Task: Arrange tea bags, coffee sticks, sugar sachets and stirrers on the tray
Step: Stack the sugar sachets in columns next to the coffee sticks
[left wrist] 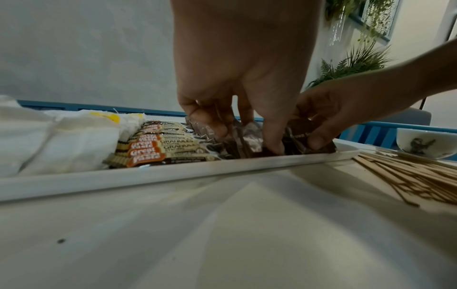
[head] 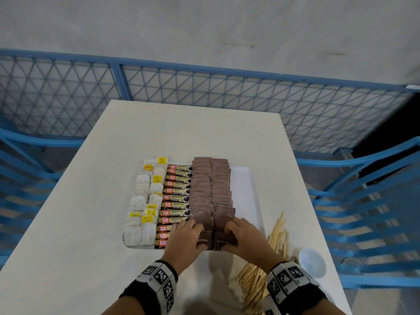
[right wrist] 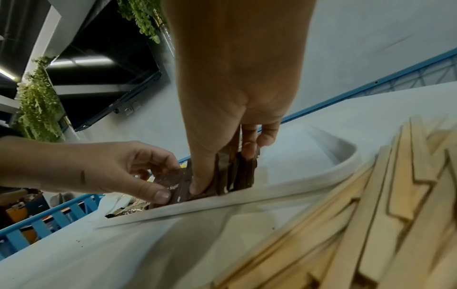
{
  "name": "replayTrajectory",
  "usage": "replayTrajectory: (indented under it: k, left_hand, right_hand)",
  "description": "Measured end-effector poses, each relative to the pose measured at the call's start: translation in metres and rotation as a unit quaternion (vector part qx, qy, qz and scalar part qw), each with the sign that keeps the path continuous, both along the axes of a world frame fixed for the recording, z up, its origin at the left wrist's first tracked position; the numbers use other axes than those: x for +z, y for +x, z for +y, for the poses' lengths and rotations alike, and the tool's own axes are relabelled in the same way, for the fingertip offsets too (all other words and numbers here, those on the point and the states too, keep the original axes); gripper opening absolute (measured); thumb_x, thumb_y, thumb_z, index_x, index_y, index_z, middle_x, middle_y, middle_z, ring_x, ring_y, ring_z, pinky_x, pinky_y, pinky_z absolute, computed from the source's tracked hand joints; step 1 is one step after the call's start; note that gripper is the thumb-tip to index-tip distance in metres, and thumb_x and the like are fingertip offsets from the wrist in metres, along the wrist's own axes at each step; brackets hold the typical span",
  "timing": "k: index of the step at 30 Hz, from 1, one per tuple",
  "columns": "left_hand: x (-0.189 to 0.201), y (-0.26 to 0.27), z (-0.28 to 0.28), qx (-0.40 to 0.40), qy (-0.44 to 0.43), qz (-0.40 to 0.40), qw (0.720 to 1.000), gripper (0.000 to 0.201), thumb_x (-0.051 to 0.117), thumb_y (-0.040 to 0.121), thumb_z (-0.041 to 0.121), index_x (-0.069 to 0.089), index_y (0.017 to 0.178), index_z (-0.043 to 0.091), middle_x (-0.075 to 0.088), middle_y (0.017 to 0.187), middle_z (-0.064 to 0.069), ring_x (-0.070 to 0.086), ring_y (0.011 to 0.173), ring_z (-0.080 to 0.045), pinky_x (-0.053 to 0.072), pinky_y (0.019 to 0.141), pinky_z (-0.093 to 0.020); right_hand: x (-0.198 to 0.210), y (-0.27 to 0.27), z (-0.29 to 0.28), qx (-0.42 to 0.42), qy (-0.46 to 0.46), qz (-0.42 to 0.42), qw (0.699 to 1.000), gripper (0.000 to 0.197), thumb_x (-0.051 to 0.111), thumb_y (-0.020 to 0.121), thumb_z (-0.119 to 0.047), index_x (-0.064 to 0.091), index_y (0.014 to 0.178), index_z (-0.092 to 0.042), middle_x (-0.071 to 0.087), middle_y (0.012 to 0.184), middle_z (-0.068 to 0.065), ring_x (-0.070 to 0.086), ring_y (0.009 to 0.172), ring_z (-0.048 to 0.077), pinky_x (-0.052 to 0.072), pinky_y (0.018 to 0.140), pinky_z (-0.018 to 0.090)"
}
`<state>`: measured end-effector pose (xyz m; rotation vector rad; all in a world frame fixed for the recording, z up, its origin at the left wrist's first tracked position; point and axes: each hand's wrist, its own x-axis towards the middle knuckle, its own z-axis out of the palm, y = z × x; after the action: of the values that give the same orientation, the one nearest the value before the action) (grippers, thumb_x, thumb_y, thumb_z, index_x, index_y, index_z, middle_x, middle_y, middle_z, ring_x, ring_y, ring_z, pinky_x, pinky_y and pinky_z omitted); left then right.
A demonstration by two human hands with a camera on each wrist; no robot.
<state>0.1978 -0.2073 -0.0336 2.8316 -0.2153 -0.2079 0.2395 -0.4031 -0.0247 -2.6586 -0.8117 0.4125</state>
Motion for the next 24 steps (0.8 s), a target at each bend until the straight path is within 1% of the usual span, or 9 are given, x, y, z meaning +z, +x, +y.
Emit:
replayTrajectory:
  k: [2, 4, 7, 10, 16, 19, 21, 22, 24]
  left_hand:
    - [0.000, 0.000, -0.001, 0.005, 0.017, -0.007, 1.000, 0.045, 0.084, 0.044, 0.049, 0.062, 0.076, 0.027, 0.058, 0.074, 0.007, 0.060, 0.065, -0.015, 0.048, 0.058, -0.028]
    - [0.000, 0.000, -0.003, 0.008, 0.013, -0.034, 0.999, 0.052, 0.086, 0.038, 0.049, 0.060, 0.078, 0.027, 0.057, 0.075, 0.006, 0.058, 0.064, -0.014, 0.047, 0.056, -0.027]
    - [0.002, -0.001, -0.005, -0.005, 0.020, -0.048, 0.999, 0.053, 0.086, 0.038, 0.045, 0.057, 0.079, 0.026, 0.056, 0.076, 0.004, 0.056, 0.065, -0.015, 0.046, 0.055, -0.026]
    - [0.002, -0.002, -0.007, -0.026, 0.038, -0.042, 0.998, 0.046, 0.087, 0.039, 0.042, 0.060, 0.072, 0.024, 0.056, 0.075, 0.002, 0.056, 0.064, -0.017, 0.046, 0.054, -0.029]
    - [0.003, -0.004, -0.004, -0.040, 0.041, -0.035, 0.998, 0.040, 0.086, 0.040, 0.046, 0.060, 0.064, 0.027, 0.055, 0.070, 0.008, 0.057, 0.062, -0.012, 0.047, 0.055, -0.028]
    - [0.008, -0.006, -0.004, -0.034, 0.027, -0.034, 0.998, 0.036, 0.085, 0.044, 0.046, 0.060, 0.064, 0.028, 0.055, 0.071, 0.008, 0.057, 0.063, -0.012, 0.046, 0.056, -0.027]
    - [0.012, -0.006, -0.006, -0.020, 0.008, -0.030, 0.999, 0.029, 0.079, 0.053, 0.045, 0.059, 0.066, 0.028, 0.054, 0.073, 0.009, 0.057, 0.066, -0.012, 0.046, 0.058, -0.027]
    - [0.015, -0.006, -0.007, -0.013, -0.008, -0.030, 0.999, 0.024, 0.074, 0.059, 0.043, 0.058, 0.068, 0.027, 0.053, 0.075, 0.008, 0.057, 0.068, -0.013, 0.045, 0.060, -0.026]
    - [0.020, -0.006, -0.013, -0.008, -0.065, -0.011, 0.998, 0.014, 0.063, 0.076, 0.034, 0.058, 0.079, 0.021, 0.051, 0.085, 0.004, 0.055, 0.079, -0.015, 0.041, 0.068, -0.025]
  right_hand:
    - [0.001, 0.001, 0.001, -0.016, 0.009, -0.002, 1.000, 0.038, 0.066, 0.077, -0.044, 0.048, 0.101, -0.020, 0.052, 0.109, -0.004, 0.040, 0.090, 0.009, 0.039, 0.078, 0.020]
    - [0.003, 0.002, 0.003, -0.032, 0.018, -0.004, 0.999, 0.040, 0.068, 0.075, -0.043, 0.046, 0.102, -0.022, 0.050, 0.109, -0.005, 0.043, 0.092, 0.010, 0.043, 0.080, 0.021]
    - [0.003, 0.002, 0.006, -0.036, 0.028, -0.001, 0.999, 0.041, 0.068, 0.076, -0.039, 0.047, 0.108, -0.024, 0.048, 0.113, -0.005, 0.043, 0.098, 0.011, 0.043, 0.087, 0.022]
    - [0.001, -0.001, 0.005, -0.004, 0.008, -0.003, 1.000, 0.039, 0.065, 0.080, -0.039, 0.049, 0.113, -0.025, 0.047, 0.118, -0.003, 0.043, 0.105, 0.014, 0.042, 0.093, 0.025]
    - [0.000, -0.007, 0.001, 0.006, 0.000, -0.021, 1.000, 0.043, 0.065, 0.080, -0.045, 0.054, 0.115, -0.023, 0.049, 0.118, 0.001, 0.045, 0.107, 0.018, 0.039, 0.095, 0.029]
    - [0.000, -0.011, 0.001, -0.031, 0.007, -0.035, 0.999, 0.052, 0.066, 0.078, -0.046, 0.048, 0.122, -0.026, 0.047, 0.122, -0.001, 0.044, 0.110, 0.017, 0.037, 0.097, 0.030]
    - [0.001, -0.015, -0.001, -0.073, 0.025, -0.053, 0.996, 0.053, 0.069, 0.076, -0.043, 0.048, 0.121, -0.025, 0.051, 0.117, 0.001, 0.049, 0.105, 0.019, 0.042, 0.091, 0.030]
    - [0.003, -0.018, -0.002, -0.092, 0.041, -0.057, 0.993, 0.050, 0.070, 0.076, -0.040, 0.050, 0.119, -0.023, 0.054, 0.112, 0.002, 0.051, 0.101, 0.019, 0.044, 0.087, 0.029]
    - [0.011, -0.027, -0.008, -0.125, 0.074, -0.043, 0.988, 0.037, 0.066, 0.083, -0.033, 0.055, 0.115, -0.018, 0.055, 0.105, -0.001, 0.053, 0.094, 0.014, 0.043, 0.081, 0.021]
